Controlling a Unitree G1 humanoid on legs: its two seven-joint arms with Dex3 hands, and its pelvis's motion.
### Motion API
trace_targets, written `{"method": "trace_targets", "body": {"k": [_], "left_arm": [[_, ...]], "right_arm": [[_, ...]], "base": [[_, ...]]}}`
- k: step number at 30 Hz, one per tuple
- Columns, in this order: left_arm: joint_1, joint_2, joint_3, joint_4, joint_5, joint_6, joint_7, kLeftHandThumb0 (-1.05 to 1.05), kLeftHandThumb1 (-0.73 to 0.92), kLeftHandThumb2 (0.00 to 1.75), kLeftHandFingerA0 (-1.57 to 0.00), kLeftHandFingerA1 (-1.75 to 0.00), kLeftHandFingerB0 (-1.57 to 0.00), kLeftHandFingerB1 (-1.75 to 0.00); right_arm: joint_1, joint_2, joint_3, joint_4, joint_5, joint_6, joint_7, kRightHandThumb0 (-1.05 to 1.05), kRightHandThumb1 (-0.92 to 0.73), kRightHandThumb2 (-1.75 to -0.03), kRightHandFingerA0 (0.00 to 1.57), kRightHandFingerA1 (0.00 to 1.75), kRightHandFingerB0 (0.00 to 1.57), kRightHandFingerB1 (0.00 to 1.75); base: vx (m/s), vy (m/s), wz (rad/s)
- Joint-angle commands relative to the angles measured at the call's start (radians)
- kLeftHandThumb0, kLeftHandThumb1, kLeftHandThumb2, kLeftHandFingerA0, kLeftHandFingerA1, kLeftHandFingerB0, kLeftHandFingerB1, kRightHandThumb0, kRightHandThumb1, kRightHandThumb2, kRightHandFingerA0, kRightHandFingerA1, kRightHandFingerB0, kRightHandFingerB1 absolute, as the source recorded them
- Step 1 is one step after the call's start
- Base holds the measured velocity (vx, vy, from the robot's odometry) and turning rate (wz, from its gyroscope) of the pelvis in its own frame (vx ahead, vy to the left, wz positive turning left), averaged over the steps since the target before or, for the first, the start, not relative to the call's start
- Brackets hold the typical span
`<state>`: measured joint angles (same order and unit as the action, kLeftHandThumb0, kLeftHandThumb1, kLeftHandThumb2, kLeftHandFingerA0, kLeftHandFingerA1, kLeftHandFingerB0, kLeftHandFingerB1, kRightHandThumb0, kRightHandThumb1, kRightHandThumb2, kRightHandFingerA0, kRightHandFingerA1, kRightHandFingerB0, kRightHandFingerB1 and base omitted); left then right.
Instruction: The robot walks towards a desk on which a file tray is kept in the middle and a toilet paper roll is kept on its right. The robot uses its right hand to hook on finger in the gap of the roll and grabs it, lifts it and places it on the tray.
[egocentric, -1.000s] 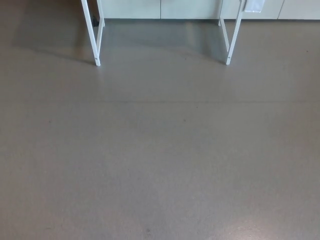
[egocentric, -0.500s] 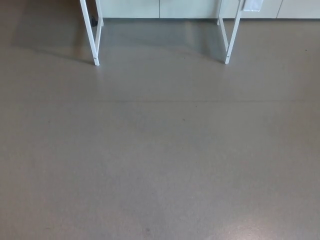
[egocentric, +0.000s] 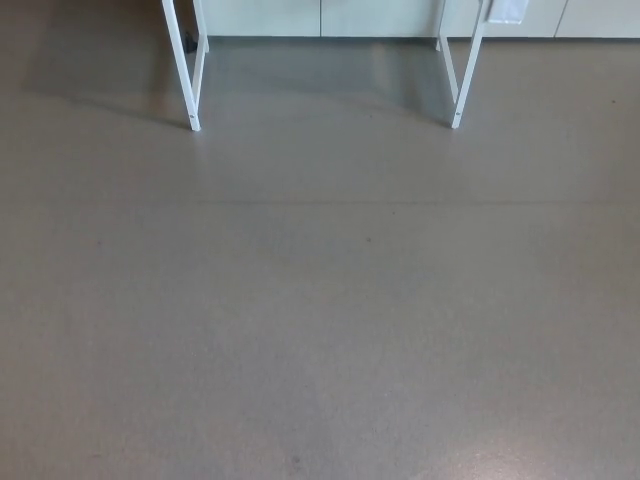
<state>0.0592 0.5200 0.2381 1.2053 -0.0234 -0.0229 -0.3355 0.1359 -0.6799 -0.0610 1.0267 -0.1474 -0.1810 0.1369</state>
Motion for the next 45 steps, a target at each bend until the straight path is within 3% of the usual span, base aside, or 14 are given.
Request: {"method": "trace_targets", "body": {"k": [1,4,5,7,8,11,14,15,22,24,25,34,35,45], "left_arm": [[-0.004,0.019,0.017,0.007,-0.021,-0.022,-0.007,-0.97,0.89,0.67,-0.07,-0.73,-0.07,-0.57],[0.005,0.017,0.019,0.008,-0.019,-0.041,-0.016,-0.95,0.90,0.67,-0.08,-0.71,-0.07,-0.57],[0.001,0.017,0.020,0.011,-0.019,-0.033,-0.013,-0.42,0.38,1.07,-0.07,-0.58,-0.02,-0.55],[-0.001,0.017,0.026,0.011,-0.025,-0.025,-0.017,-1.00,0.85,0.71,-0.07,-0.73,-0.05,-0.58],[0.004,0.017,0.024,0.005,-0.023,-0.030,-0.018,-0.41,0.38,1.07,-0.07,-0.58,-0.03,-0.55],[0.005,0.021,0.019,0.000,-0.017,-0.041,-0.016,-0.98,0.71,1.19,-0.09,-0.65,-0.01,-0.56],[0.004,0.023,0.007,0.003,-0.002,-0.063,-0.005,-0.41,0.40,1.08,-0.07,-0.59,-0.03,-0.55],[-0.006,0.024,-0.002,0.013,0.006,-0.050,0.005,-0.99,0.92,0.68,-0.11,-0.74,-0.07,-0.58],[0.015,0.033,0.017,0.001,-0.019,-0.080,-0.024,-0.92,0.69,1.20,-0.03,-0.62,-0.02,-0.54],[0.017,0.031,0.016,0.006,-0.011,-0.088,-0.003,-0.97,0.92,0.68,-0.08,-0.74,-0.08,-0.58],[0.013,0.029,0.021,0.009,-0.016,-0.080,-0.005,-0.92,0.66,1.18,-0.01,-0.62,-0.03,-0.55],[0.014,0.031,0.018,0.009,-0.009,-0.081,-0.004,-1.01,0.73,1.20,-0.10,-0.66,-0.02,-0.55],[0.015,0.032,0.022,0.011,-0.016,-0.076,-0.016,-1.01,0.89,0.68,-0.07,-0.71,-0.05,-0.55],[0.009,0.006,0.071,0.009,-0.049,-0.137,0.054,-0.87,0.77,0.63,-0.23,-0.85,-0.25,-0.67]], "right_arm": [[0.006,-0.014,0.008,-0.043,-0.026,0.081,-0.032,-0.78,-0.46,-0.85,0.25,0.51,0.02,0.18],[0.015,-0.008,-0.025,-0.039,0.027,0.043,0.020,-0.73,-0.44,-0.82,0.21,0.51,0.00,0.15],[0.018,-0.012,-0.015,-0.034,0.007,0.029,0.000,-0.76,-0.45,-0.85,0.28,0.53,0.00,0.18],[0.010,-0.010,-0.016,-0.017,0.005,0.024,-0.001,-0.75,-0.43,-0.84,0.23,0.52,0.00,0.15],[-0.003,0.005,-0.042,0.003,0.040,0.034,0.017,-0.72,-0.42,-0.81,0.20,0.51,0.00,0.14],[0.001,-0.009,-0.004,-0.015,-0.019,0.033,-0.016,-0.76,-0.59,-0.58,0.30,0.43,0.00,0.21],[-0.015,0.018,-0.064,0.026,0.042,-0.003,0.020,-0.68,-0.54,-0.55,0.23,0.45,0.00,0.17],[-0.010,0.009,-0.050,0.015,0.023,-0.006,0.017,-0.71,-0.56,-0.55,0.24,0.46,0.00,0.19],[-0.051,0.019,-0.047,0.056,0.037,-0.020,0.026,-0.70,-0.42,-0.80,0.21,0.52,0.00,0.17],[-0.041,0.015,-0.037,0.044,0.022,-0.024,0.020,-0.72,-0.44,-0.82,0.23,0.52,0.00,0.17],[-0.038,0.016,-0.040,0.038,0.025,-0.021,0.019,-0.69,-0.54,-0.57,0.30,0.45,0.01,0.24],[-0.002,-0.019,0.015,-0.038,-0.031,0.008,0.004,-0.77,-0.49,-0.85,0.21,0.50,0.03,0.25],[-0.029,0.017,-0.048,0.031,0.056,-0.026,0.048,-0.68,-0.53,-0.58,0.28,0.44,0.00,0.22],[-0.109,0.079,-0.207,0.206,0.161,-0.097,0.151,-0.34,-0.40,-0.93,0.08,0.51,0.00,0.51]], "base": [[0.00,0.000,0.00],[0.00,0.000,0.00],[0.00,0.000,0.00],[0.00,0.000,0.00],[0.00,0.000,0.00],[0.00,0.000,0.00],[0.00,0.000,0.00],[0.00,0.000,0.00],[0.00,0.000,0.00],[0.00,0.000,0.00],[0.00,0.000,0.00],[0.00,0.000,0.00],[0.00,0.000,0.00],[0.00,0.000,0.00]]}}
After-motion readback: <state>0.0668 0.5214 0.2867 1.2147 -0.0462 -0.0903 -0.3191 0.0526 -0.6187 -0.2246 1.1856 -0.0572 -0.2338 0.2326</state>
